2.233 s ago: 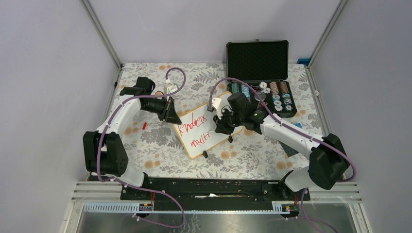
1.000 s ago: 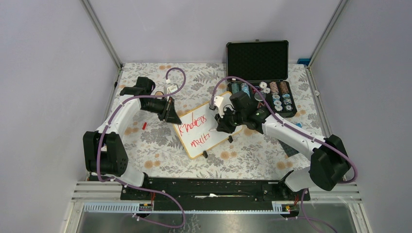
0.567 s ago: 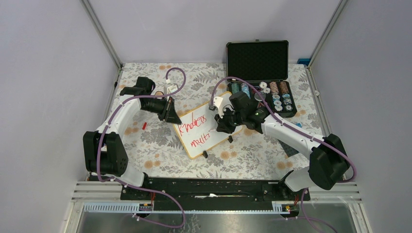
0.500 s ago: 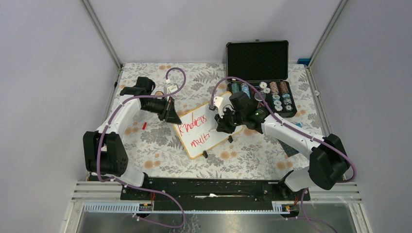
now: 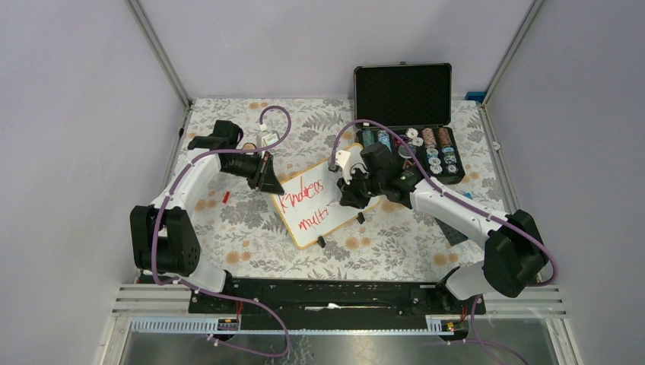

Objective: Write a sentence on the whiteboard

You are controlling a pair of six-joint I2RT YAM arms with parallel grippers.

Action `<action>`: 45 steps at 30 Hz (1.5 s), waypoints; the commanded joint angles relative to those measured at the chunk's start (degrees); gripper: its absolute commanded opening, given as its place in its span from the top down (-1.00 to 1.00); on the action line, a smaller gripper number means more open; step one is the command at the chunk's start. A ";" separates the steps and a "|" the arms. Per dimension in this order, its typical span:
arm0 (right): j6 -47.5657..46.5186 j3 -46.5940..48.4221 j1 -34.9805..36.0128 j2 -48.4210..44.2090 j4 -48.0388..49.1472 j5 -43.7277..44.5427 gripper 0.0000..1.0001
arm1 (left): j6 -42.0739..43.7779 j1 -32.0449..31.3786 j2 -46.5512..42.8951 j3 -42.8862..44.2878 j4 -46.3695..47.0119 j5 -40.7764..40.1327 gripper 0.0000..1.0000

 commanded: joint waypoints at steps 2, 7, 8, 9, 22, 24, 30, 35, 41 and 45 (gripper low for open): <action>-0.95 -1.63 -0.86 0.23 2.08 0.11 1.00 | 2.71 -1.75 1.37 -0.01 0.75 -3.36 1.00; -0.60 -3.21 -0.86 -0.31 2.11 -0.50 1.00 | 2.74 -1.76 1.83 0.07 0.80 -3.10 1.00; -0.60 -3.51 -0.91 -0.24 2.13 -0.43 1.00 | 2.72 -1.76 1.93 0.14 0.77 -3.02 1.00; -0.60 -3.85 -0.86 -0.29 2.16 -0.49 1.00 | 2.69 -1.76 1.94 0.21 0.80 -3.00 1.00; -0.57 -5.89 0.97 -0.31 2.53 -3.42 1.00 | 2.72 -1.76 1.74 -0.09 0.82 -3.27 1.00; -0.19 -5.41 0.98 -1.57 2.46 -5.20 1.00 | 2.68 -1.76 1.75 -0.01 0.83 -3.23 1.00; -0.02 -2.29 0.54 -2.80 0.66 -4.97 1.00 | 2.58 -1.71 1.87 0.08 0.82 -3.10 1.00; 0.51 -1.07 -0.12 -2.36 1.09 -3.02 1.00 | 2.60 -1.76 1.58 0.00 0.78 -3.19 1.00; 1.21 -0.62 -0.34 -1.74 2.82 -0.50 1.00 | 2.71 -1.76 1.51 -0.13 0.78 -3.18 1.00; 1.59 -0.36 -0.44 -1.46 3.58 0.58 1.00 | 2.73 -1.76 1.52 -0.15 0.79 -3.22 1.00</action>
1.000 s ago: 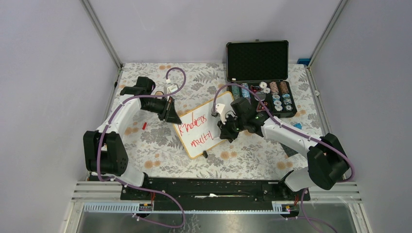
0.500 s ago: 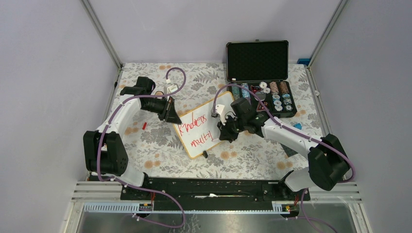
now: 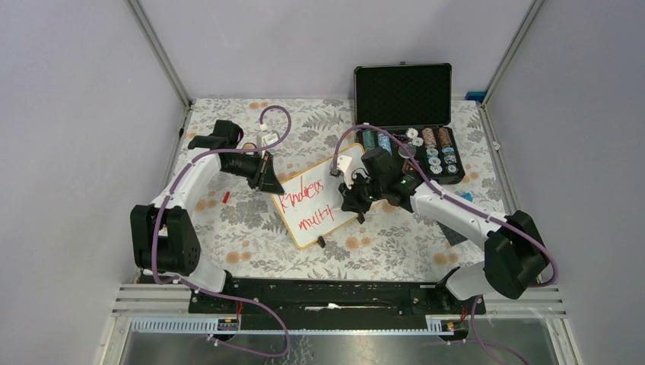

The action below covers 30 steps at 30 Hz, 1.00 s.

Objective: Write a sentence on the whiteboard

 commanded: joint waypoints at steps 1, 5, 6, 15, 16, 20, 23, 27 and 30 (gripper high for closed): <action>0.70 2.77 -0.49 -0.74 2.70 2.10 1.00 | 2.66 -1.74 1.27 -0.33 0.95 -3.19 1.00; 0.75 3.14 -0.56 -0.28 2.69 2.61 1.00 | 2.70 -1.74 1.44 -0.31 0.94 -3.18 1.00; 0.83 3.10 -0.53 -0.28 2.92 2.72 1.00 | 2.69 -1.72 1.41 -0.40 0.95 -3.14 1.00; 0.93 3.29 -1.71 -0.29 3.23 3.54 1.00 | 2.63 -1.74 1.42 -0.32 1.00 -3.19 1.00; 0.88 3.09 -2.02 -0.42 3.20 3.60 1.00 | 2.69 -1.76 1.37 -0.32 1.02 -3.14 1.00; 0.71 2.58 -2.64 -0.88 3.11 3.23 1.00 | 2.65 -1.71 1.58 -0.32 0.97 -3.19 1.00; 0.68 1.99 -2.64 -0.98 3.17 2.88 1.00 | 2.79 -1.74 1.74 -0.24 0.95 -3.19 1.00; 0.19 1.19 -2.65 -1.05 3.13 2.59 1.00 | 2.75 -1.69 1.72 -0.13 0.97 -3.27 1.00; -0.20 0.35 -2.65 -1.11 3.15 2.60 1.00 | 2.82 -1.78 1.78 -0.10 0.92 -3.18 1.00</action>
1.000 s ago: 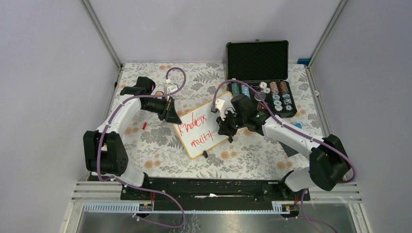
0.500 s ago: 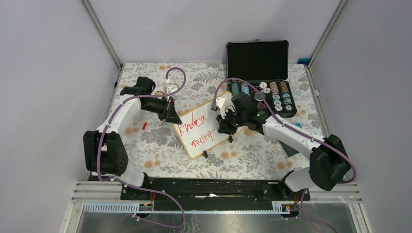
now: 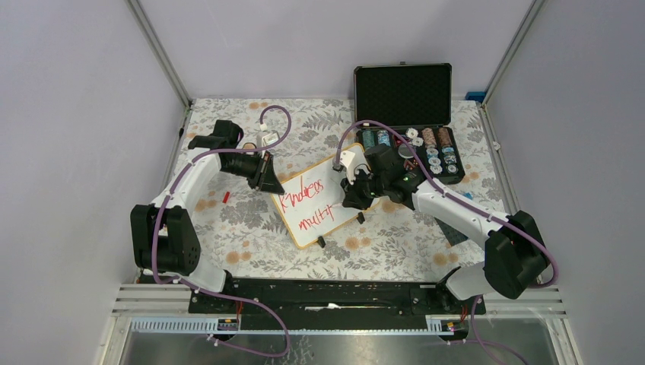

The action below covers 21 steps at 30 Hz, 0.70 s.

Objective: Write a sentence on the whiteboard

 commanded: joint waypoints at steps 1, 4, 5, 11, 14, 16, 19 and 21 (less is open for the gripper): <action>-1.24 -0.73 -1.04 -1.20 3.02 2.48 1.00 | 2.87 -1.77 1.63 -0.19 0.88 -3.18 1.00; -1.40 -1.40 -1.04 -1.45 3.01 2.47 1.00 | 2.87 -1.76 1.46 -0.31 0.86 -3.27 1.00; -1.42 -1.64 -1.04 -1.56 2.90 2.43 1.00 | 2.87 -1.73 1.48 -0.28 0.87 -3.27 1.00; -1.28 -2.28 -1.02 -1.45 2.94 0.81 1.00 | 2.68 -1.81 1.64 -0.09 0.85 -3.31 1.00; -0.90 -2.41 -0.90 -0.93 3.17 -0.14 1.00 | 2.76 -1.82 1.58 -0.16 0.90 -3.32 1.00; -0.68 -2.37 -0.53 -0.60 3.34 -0.52 1.00 | 2.67 -1.82 1.52 -0.23 0.88 -3.51 1.00; -0.63 -2.40 0.16 -0.45 3.33 -0.76 1.00 | 2.64 -1.95 1.57 -0.14 0.89 -3.60 1.00; -0.58 -2.47 0.45 -0.31 3.38 -0.80 1.00 | 2.69 -1.98 1.58 -0.22 0.90 -3.62 1.00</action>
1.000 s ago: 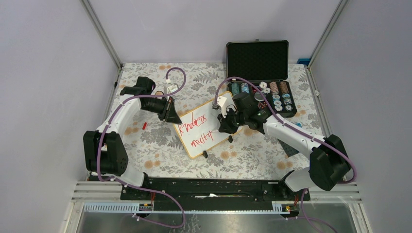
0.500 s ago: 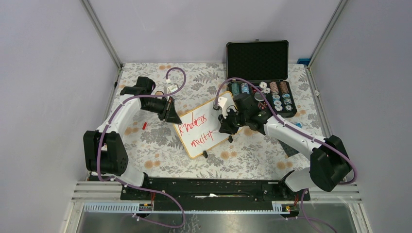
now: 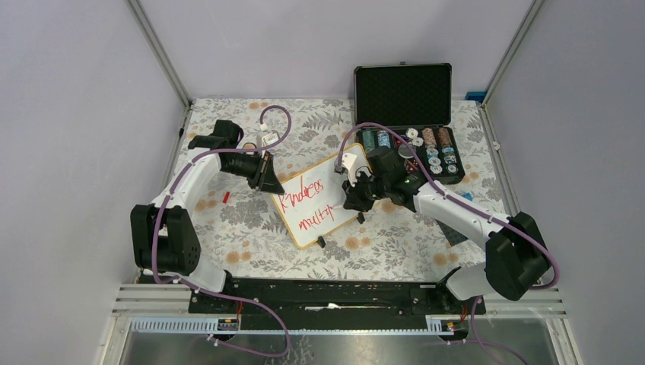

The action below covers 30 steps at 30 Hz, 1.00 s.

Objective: Write a sentence on the whiteboard

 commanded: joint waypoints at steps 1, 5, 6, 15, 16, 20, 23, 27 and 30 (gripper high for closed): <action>-0.50 -0.52 0.72 0.40 2.13 0.31 1.00 | 2.71 -2.00 1.64 -0.32 0.96 -3.55 1.00; -0.45 -0.39 0.88 0.31 2.13 0.09 1.00 | 2.88 -2.06 1.76 -0.28 0.92 -3.59 1.00; -0.41 -0.38 1.01 0.35 2.14 -0.01 1.00 | 2.83 -2.07 1.81 -0.24 0.97 -3.56 1.00; 0.15 0.24 1.27 0.10 2.00 -0.91 1.00 | 2.70 -2.11 2.08 -0.06 1.00 -3.60 1.00; 0.19 0.29 1.34 0.09 2.03 -1.18 1.00 | 2.66 -2.17 2.20 -0.05 0.98 -3.56 1.00; 0.25 0.77 1.33 -1.02 0.91 -3.39 1.00 | 2.57 -2.16 2.38 0.21 0.97 -3.81 1.00; -0.39 1.96 1.38 -1.98 -1.87 -6.00 1.00 | 2.72 -2.16 2.37 0.34 0.97 -3.95 1.00; -0.71 2.62 1.38 -3.07 -3.28 -7.12 1.00 | 4.16 -2.17 3.32 1.64 -1.01 -3.67 1.00; -1.07 3.13 1.09 -3.75 -4.41 -7.21 1.00 | 4.64 -2.17 3.79 2.14 -1.94 -3.42 1.00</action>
